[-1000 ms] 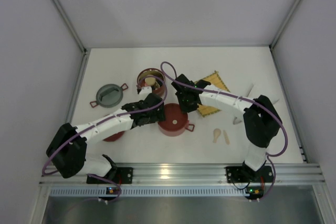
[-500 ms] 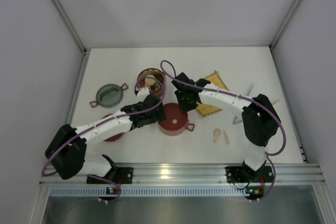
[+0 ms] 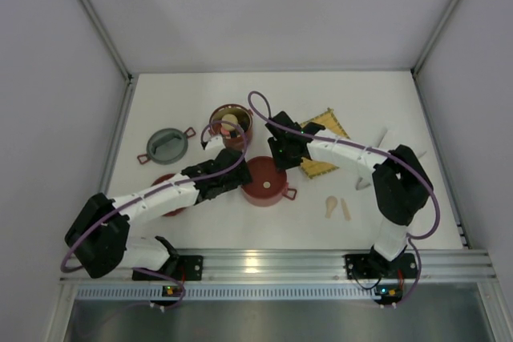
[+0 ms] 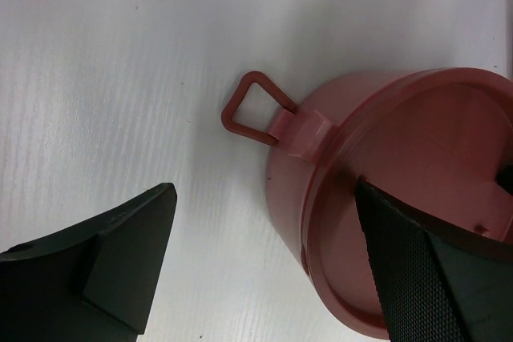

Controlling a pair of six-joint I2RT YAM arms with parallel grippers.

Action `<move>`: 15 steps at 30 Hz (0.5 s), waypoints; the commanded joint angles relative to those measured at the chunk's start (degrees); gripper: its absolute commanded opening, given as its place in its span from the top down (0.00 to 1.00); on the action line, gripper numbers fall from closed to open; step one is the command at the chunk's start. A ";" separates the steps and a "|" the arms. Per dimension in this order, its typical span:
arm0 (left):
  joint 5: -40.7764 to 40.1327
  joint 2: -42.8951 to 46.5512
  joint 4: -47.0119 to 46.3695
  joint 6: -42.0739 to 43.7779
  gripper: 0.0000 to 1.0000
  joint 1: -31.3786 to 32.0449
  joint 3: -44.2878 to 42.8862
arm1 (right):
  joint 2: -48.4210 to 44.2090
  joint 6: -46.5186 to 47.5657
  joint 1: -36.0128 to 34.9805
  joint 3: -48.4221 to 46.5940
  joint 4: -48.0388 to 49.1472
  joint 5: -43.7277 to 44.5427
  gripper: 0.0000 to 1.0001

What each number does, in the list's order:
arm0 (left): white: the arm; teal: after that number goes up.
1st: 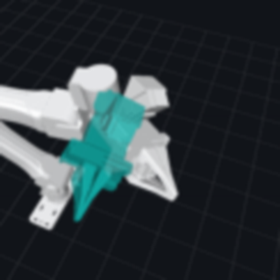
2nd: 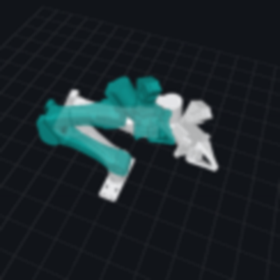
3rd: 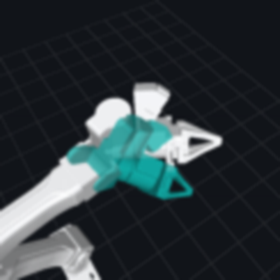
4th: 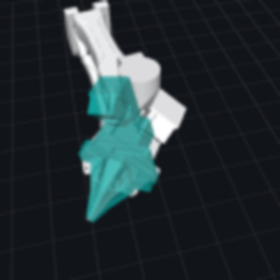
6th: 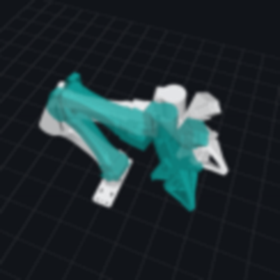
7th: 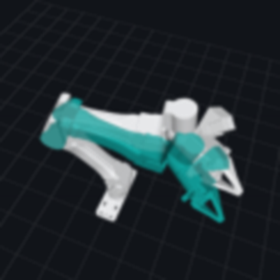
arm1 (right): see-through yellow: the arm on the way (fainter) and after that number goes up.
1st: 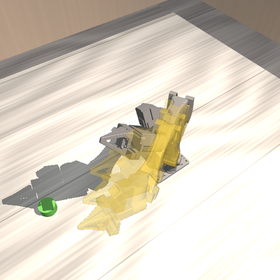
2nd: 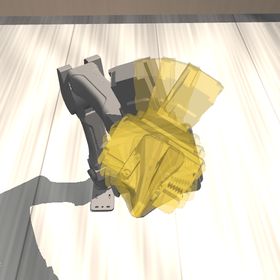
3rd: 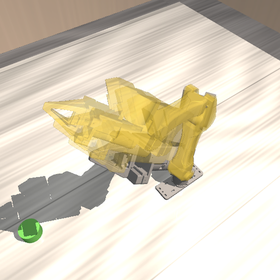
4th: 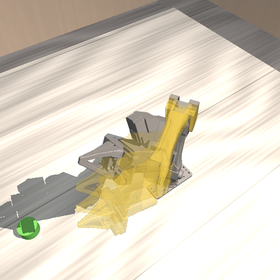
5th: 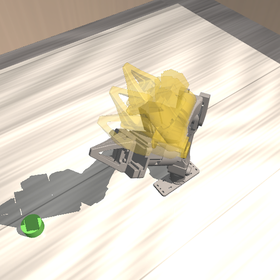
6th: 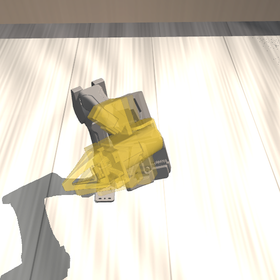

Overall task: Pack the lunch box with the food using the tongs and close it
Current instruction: Close the box lid on the packing box.

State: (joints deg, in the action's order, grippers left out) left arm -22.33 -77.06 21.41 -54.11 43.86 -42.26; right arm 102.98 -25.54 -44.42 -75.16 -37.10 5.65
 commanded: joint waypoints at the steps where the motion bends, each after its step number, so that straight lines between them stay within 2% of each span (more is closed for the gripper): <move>1: 3.08 -4.51 9.44 1.38 0.02 0.18 5.61 | 8.64 -0.30 -0.31 7.30 1.42 -2.49 0.70; 15: 0.09 0.41 14.62 0.76 0.02 0.18 3.77 | 3.64 -0.39 -0.31 8.45 0.28 -1.34 0.69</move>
State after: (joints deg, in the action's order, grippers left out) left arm -22.44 -75.02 20.95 -56.01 43.86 -40.88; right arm 100.90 -25.71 -44.34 -72.38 -33.50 5.28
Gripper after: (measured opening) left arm 0.982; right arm 0.302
